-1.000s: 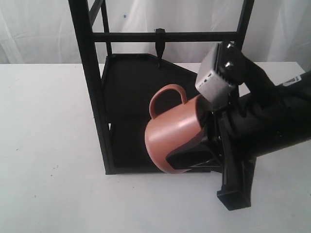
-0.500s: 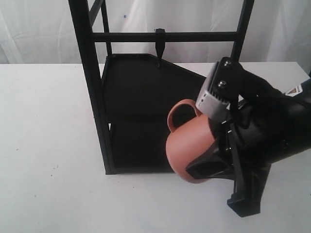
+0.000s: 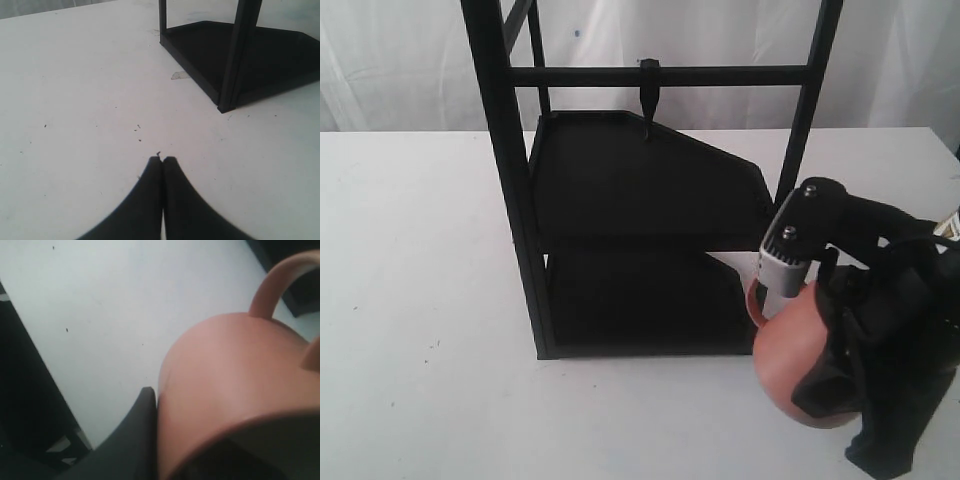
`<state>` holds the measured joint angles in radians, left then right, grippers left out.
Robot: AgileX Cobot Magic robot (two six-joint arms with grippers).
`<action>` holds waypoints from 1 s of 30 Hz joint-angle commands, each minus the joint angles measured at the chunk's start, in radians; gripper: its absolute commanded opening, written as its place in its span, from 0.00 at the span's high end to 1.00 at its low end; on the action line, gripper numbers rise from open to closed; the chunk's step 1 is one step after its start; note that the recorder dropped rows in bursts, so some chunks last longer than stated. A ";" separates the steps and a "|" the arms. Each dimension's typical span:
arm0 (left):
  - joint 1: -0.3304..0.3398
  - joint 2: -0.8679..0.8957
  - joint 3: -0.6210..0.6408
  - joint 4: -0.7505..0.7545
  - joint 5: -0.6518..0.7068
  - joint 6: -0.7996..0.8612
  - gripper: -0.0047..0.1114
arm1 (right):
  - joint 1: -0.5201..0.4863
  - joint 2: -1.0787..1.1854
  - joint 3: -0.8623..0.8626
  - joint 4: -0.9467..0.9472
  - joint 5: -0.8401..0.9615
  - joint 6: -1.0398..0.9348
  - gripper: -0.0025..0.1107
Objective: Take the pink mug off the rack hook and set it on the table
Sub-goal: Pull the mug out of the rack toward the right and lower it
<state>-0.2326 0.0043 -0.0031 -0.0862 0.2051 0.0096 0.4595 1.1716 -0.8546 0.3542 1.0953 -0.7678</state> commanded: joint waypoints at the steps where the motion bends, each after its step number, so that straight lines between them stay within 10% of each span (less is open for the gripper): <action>1: 0.001 -0.004 0.003 -0.002 -0.003 -0.010 0.96 | 0.001 -0.010 -0.007 -0.052 0.018 0.057 0.98; 30: 0.001 -0.004 0.003 -0.002 -0.003 -0.010 0.96 | 0.001 -0.010 -0.007 -0.068 0.024 0.055 0.98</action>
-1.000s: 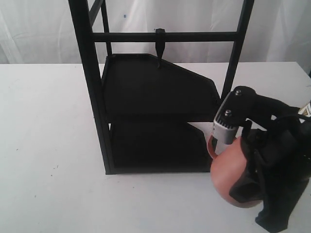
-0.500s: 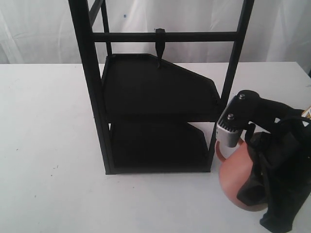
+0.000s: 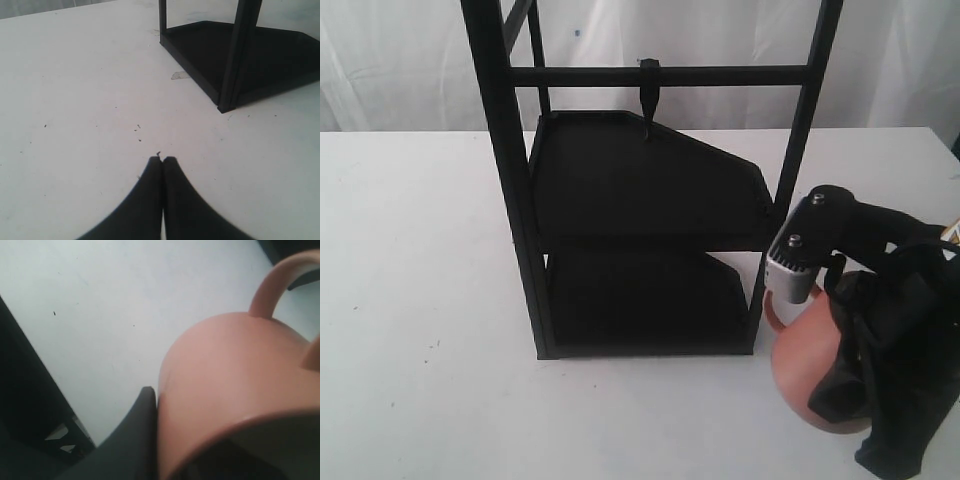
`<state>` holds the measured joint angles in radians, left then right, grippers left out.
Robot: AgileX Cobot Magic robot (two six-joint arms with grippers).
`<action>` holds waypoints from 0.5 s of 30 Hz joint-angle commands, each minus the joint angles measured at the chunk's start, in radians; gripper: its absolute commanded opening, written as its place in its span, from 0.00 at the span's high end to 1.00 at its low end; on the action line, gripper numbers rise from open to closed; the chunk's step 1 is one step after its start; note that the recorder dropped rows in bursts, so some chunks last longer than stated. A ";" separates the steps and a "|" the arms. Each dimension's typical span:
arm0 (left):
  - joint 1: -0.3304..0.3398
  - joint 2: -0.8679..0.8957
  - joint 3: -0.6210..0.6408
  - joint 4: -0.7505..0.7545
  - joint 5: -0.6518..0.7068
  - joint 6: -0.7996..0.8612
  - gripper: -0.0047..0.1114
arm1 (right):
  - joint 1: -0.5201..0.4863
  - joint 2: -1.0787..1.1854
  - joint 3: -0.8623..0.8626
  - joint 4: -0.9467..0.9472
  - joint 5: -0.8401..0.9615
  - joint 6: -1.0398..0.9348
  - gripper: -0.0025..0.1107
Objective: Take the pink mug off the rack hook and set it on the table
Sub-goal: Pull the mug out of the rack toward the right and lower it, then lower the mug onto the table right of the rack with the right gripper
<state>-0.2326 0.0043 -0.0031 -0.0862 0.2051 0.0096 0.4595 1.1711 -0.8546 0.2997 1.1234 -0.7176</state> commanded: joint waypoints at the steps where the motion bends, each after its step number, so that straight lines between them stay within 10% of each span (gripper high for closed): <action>1: 0.001 -0.004 0.003 -0.002 -0.003 -0.010 0.96 | 0.001 -0.009 -0.007 -0.032 -0.004 0.007 0.98; 15: 0.001 -0.004 0.003 -0.002 -0.003 -0.010 0.96 | 0.096 -0.009 0.003 -0.397 0.012 0.388 0.98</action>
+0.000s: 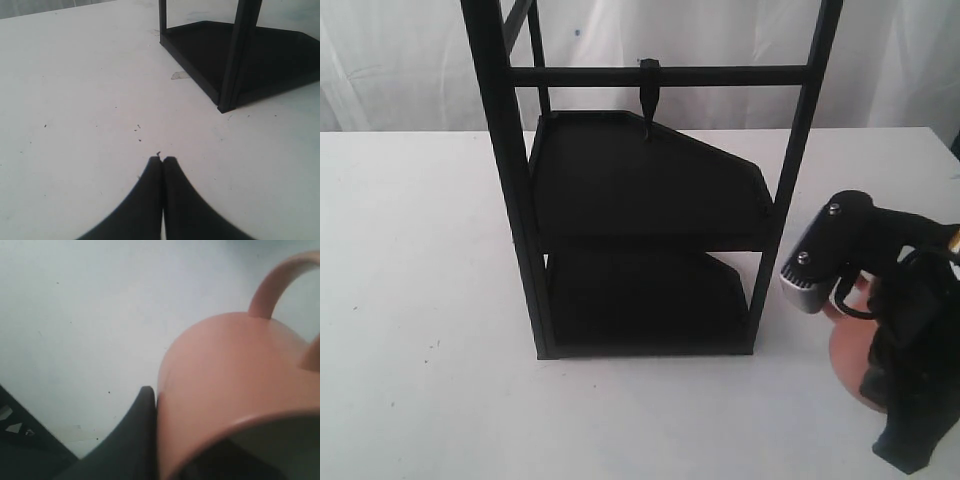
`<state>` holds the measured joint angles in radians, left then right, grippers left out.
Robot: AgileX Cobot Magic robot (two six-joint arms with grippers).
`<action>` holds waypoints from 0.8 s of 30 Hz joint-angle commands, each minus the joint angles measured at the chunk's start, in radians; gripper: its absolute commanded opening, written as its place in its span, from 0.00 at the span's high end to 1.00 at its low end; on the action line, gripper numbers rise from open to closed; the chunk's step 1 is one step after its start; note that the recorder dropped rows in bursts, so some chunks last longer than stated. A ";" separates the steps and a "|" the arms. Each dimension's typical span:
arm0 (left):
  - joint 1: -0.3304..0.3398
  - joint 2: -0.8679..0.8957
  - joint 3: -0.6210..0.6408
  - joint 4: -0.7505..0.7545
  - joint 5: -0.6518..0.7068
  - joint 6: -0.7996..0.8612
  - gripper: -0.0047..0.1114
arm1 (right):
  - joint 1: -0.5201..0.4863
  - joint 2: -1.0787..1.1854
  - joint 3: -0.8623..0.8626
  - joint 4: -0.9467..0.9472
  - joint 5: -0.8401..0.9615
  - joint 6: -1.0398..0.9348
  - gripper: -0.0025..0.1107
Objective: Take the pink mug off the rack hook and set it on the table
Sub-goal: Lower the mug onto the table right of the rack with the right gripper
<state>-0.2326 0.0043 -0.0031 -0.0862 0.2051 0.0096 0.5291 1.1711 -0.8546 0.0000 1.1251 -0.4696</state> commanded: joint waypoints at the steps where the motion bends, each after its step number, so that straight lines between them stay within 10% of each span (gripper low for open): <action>1: 0.001 -0.004 0.003 -0.002 -0.003 -0.010 0.96 | 0.032 -0.009 0.008 -0.117 0.015 0.182 0.98; 24: 0.001 -0.004 0.003 -0.002 -0.003 -0.010 0.96 | -0.013 -0.042 0.118 -0.053 -0.128 0.497 0.98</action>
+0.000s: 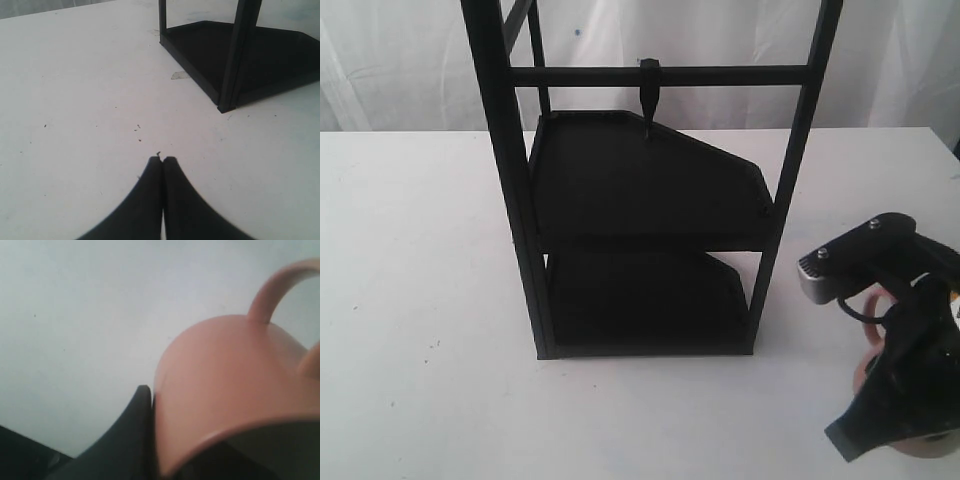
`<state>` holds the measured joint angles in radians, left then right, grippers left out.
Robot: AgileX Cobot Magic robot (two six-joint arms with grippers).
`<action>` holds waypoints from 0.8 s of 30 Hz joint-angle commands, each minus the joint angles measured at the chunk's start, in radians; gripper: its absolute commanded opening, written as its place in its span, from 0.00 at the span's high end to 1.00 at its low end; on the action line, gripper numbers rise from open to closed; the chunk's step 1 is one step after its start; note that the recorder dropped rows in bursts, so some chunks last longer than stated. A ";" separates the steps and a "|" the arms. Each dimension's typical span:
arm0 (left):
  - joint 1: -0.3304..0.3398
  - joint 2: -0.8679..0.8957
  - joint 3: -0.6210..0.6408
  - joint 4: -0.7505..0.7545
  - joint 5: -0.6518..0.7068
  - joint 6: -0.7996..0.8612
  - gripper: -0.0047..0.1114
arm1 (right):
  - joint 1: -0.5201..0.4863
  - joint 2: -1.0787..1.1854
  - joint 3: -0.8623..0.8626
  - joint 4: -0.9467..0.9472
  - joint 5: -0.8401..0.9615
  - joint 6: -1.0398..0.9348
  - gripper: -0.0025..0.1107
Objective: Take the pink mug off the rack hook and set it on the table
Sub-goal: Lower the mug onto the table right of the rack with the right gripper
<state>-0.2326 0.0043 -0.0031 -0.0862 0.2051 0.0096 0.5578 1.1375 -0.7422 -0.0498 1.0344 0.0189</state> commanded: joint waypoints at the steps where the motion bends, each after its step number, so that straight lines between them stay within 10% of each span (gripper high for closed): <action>1: 0.001 -0.004 0.003 -0.002 -0.003 -0.010 0.96 | -0.052 -0.009 0.006 -0.004 -0.042 0.008 0.98; 24: 0.001 -0.004 0.003 -0.002 -0.003 -0.010 0.96 | -0.408 0.184 0.006 0.146 -0.220 -0.142 0.98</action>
<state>-0.2326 0.0043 -0.0031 -0.0862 0.2051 0.0096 0.1579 1.3097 -0.7362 0.0882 0.8368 -0.0980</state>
